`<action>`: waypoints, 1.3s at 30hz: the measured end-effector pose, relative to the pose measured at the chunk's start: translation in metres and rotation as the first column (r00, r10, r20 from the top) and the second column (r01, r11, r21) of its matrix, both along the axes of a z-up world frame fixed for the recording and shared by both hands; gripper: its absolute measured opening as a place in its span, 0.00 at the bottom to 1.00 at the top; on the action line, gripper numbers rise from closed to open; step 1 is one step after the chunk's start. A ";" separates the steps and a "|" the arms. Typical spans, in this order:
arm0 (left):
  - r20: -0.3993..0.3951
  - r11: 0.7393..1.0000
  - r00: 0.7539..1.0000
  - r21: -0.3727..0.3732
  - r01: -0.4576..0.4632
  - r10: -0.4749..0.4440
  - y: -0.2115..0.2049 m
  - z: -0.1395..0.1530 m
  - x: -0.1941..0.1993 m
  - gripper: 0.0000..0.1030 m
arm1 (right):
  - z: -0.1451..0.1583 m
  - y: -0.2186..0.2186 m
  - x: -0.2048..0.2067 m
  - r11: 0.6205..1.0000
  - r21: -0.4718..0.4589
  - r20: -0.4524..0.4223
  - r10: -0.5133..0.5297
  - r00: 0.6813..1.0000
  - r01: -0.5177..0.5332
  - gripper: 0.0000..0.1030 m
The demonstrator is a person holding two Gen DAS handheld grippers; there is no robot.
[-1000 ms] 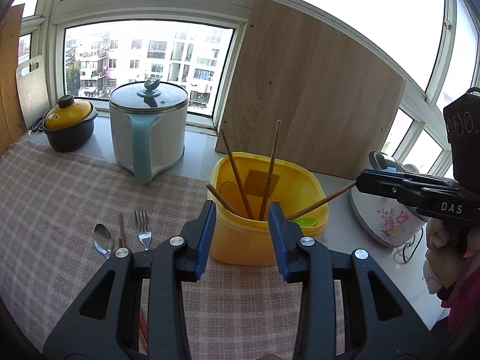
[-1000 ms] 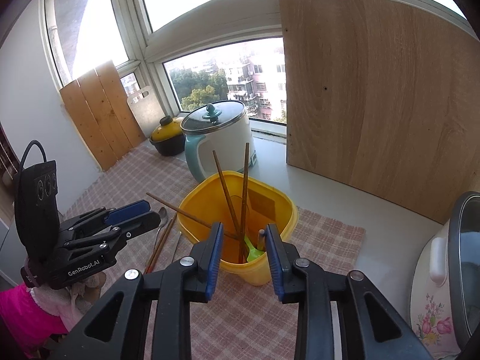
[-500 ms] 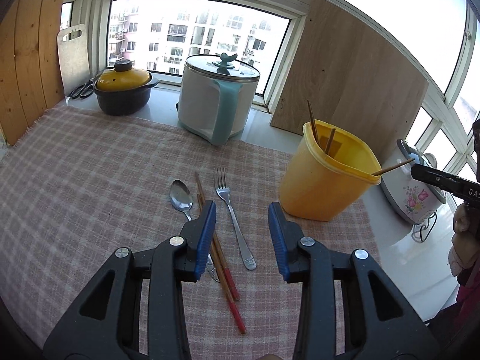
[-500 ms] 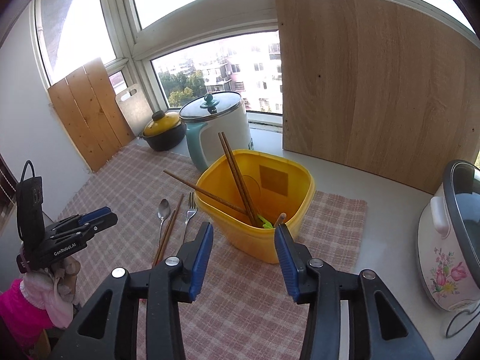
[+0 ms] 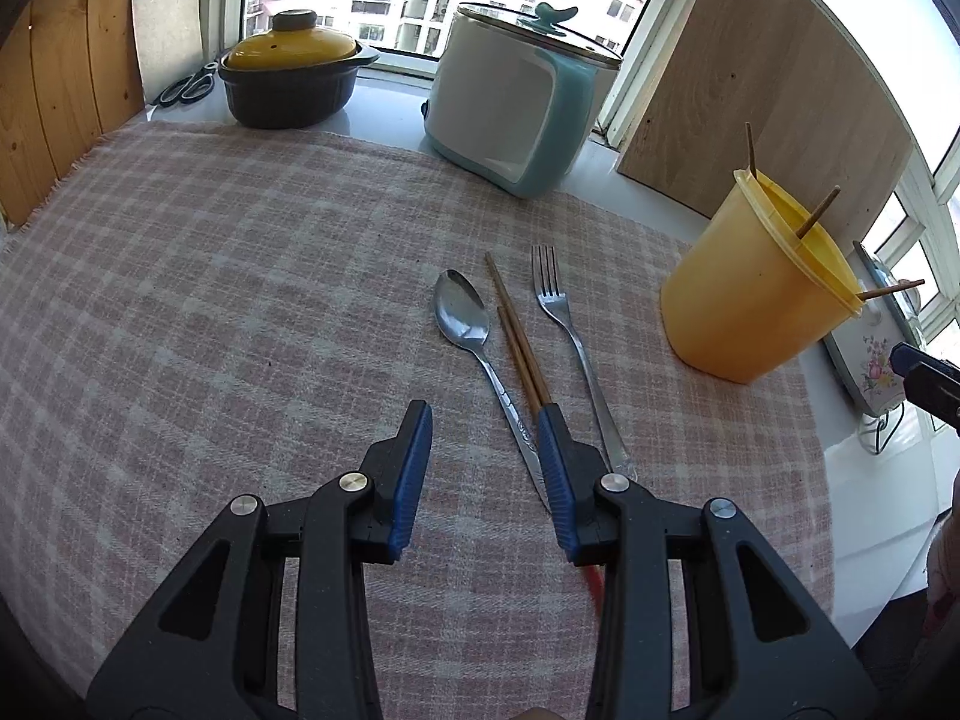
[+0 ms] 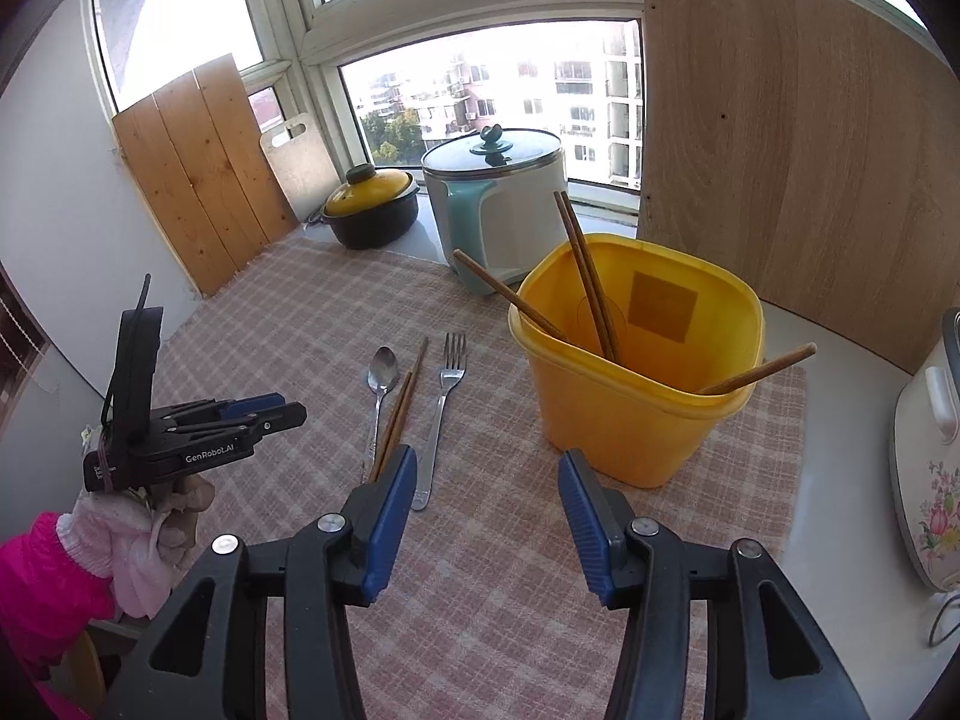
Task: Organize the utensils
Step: 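Withdraw both tools and move them down to the spoon and fork, then grasp the metal spoon with the left tool while the right tool grasps the metal fork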
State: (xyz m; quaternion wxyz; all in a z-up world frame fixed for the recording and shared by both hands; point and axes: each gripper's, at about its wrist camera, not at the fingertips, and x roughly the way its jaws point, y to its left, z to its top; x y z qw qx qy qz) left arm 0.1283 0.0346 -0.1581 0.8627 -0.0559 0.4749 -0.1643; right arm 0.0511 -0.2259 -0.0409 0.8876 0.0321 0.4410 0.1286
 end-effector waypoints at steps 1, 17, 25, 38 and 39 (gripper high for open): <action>-0.004 1.000 1.000 0.004 0.002 -0.002 0.002 -0.002 0.003 0.35 | -0.004 0.006 0.001 1.000 -0.001 -0.006 0.004 1.000 -0.004 0.50; -0.095 0.996 0.992 -0.033 0.086 -0.089 0.006 -0.036 0.050 0.35 | -0.091 0.077 0.031 0.999 -0.031 -0.191 0.015 0.981 -0.022 0.42; -0.093 0.994 0.990 -0.055 0.098 -0.103 0.005 -0.044 0.086 0.35 | -0.113 0.083 0.051 0.998 -0.035 -0.233 -0.056 0.971 0.049 0.36; -0.138 0.981 0.982 -0.156 0.111 -0.133 0.009 -0.067 0.128 0.35 | -0.140 0.092 0.091 0.990 -0.106 -0.281 -0.115 0.953 0.089 0.33; -0.136 0.980 0.982 -0.163 0.111 -0.134 0.010 -0.068 0.129 0.35 | -0.142 0.093 0.093 0.990 -0.112 -0.285 -0.117 0.951 0.088 0.31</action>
